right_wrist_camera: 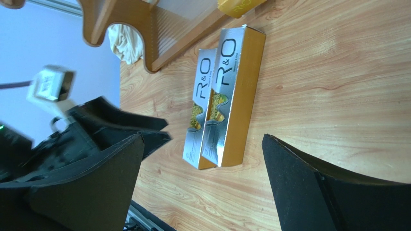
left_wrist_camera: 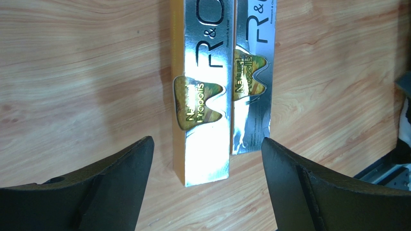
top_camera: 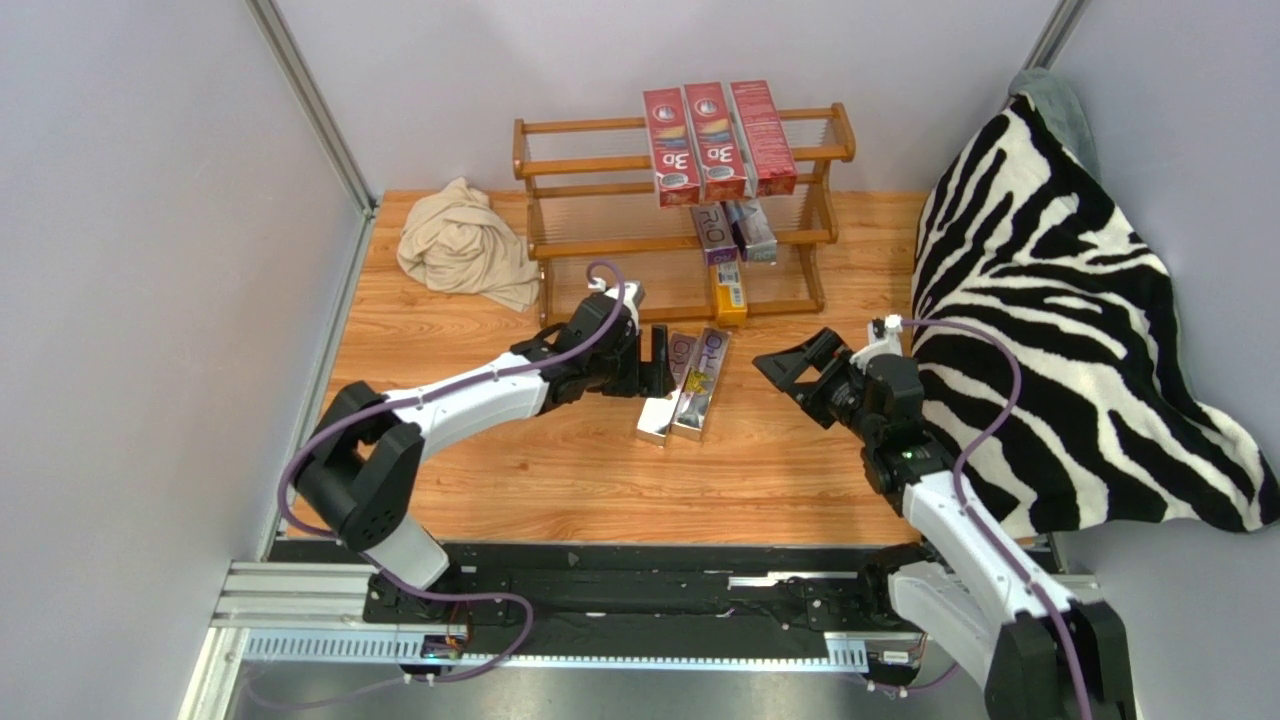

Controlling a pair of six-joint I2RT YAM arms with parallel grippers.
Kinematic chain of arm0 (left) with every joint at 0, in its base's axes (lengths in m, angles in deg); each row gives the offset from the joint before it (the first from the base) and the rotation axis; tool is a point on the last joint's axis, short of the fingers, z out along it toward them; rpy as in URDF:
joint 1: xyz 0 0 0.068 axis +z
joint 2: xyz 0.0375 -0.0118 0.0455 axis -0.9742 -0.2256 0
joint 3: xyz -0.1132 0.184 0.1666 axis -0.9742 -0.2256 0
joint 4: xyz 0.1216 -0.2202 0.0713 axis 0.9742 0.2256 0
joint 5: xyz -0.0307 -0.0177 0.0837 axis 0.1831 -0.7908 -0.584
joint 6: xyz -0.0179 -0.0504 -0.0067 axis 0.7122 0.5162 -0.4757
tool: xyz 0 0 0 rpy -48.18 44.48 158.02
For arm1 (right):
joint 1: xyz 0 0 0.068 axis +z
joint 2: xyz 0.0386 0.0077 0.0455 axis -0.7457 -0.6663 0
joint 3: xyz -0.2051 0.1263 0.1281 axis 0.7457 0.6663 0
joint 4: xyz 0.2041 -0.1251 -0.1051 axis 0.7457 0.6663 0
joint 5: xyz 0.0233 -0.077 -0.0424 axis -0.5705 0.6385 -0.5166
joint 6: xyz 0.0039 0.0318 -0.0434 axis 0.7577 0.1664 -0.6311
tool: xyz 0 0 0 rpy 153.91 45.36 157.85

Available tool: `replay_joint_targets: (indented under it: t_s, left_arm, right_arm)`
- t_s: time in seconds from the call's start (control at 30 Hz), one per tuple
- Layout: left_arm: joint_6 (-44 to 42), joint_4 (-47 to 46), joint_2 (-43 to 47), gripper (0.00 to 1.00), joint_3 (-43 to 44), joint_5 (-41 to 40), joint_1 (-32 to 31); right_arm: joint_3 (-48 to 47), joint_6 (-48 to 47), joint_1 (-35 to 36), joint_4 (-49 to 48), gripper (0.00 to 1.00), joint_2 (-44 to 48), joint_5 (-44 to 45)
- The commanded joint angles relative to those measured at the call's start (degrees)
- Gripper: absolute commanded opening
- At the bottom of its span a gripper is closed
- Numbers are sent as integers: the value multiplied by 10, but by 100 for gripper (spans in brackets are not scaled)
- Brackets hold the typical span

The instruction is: Place and organize the toothpastes onto the shelf

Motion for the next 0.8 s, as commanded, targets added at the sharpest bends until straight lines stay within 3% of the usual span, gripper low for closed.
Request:
replay_joint_targets:
  t_s: [0.0,0.3,0.43,0.77]
  left_arm:
    - [-2,0,-59,91,47,21,-11]
    - [25,28,-115,89,82,-18,-23]
    - [35,26,-128,84,79,-42,-23]
    - [65,-37,-101,76,18,-82,-21]
  right_arm:
    - [2,-36,4,106,99,80,12]
    - [4,-42,4,134,99,102,-13]
    - [11,-41,4,133,99,106,-15]
    - [9,-47,4,138,99,109,-20]
